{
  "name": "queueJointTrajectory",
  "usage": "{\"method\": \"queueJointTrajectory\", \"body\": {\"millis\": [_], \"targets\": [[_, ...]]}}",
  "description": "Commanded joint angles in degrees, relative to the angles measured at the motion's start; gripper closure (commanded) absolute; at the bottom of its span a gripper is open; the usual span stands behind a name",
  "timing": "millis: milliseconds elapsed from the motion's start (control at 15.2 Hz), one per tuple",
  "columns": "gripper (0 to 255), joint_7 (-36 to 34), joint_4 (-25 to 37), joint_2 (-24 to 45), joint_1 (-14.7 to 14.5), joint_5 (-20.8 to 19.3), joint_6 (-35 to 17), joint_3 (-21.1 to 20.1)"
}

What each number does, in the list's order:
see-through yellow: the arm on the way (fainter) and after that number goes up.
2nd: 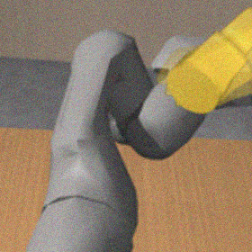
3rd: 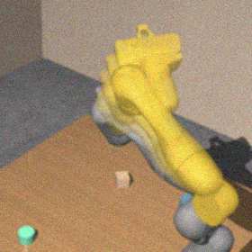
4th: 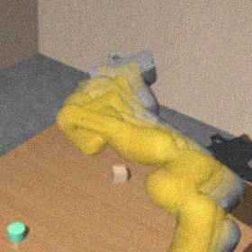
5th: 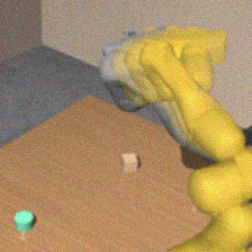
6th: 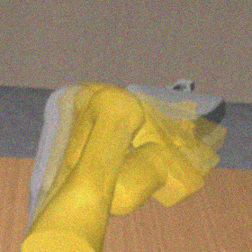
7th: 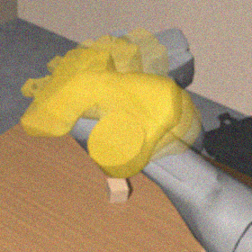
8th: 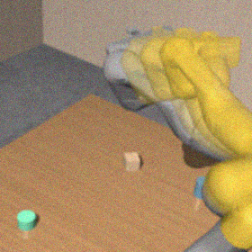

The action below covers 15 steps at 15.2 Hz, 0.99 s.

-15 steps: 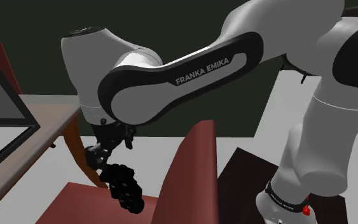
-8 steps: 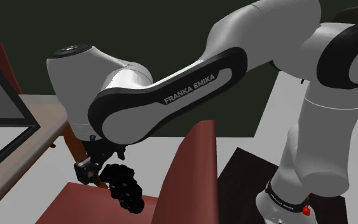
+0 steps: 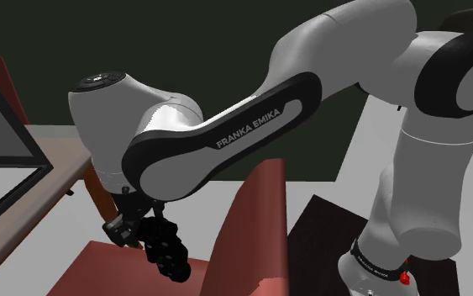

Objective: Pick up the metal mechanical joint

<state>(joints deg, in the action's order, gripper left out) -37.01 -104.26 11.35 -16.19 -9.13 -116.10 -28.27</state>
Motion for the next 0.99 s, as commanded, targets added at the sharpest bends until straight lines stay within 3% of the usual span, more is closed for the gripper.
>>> {"method": "queueJointTrajectory", "body": {"millis": [0, 330, 924], "targets": [[255, 0.00, -0.06, 0.05, 0.00, -0.01, 0.01, 0.01], [255, -0.03, 0.00, 0.13, -0.02, -0.05, 0.00, 0.01], [255, 0.96, 5.15, -1.41, 0.06, 1.08, 6.44, -0.27]]}}
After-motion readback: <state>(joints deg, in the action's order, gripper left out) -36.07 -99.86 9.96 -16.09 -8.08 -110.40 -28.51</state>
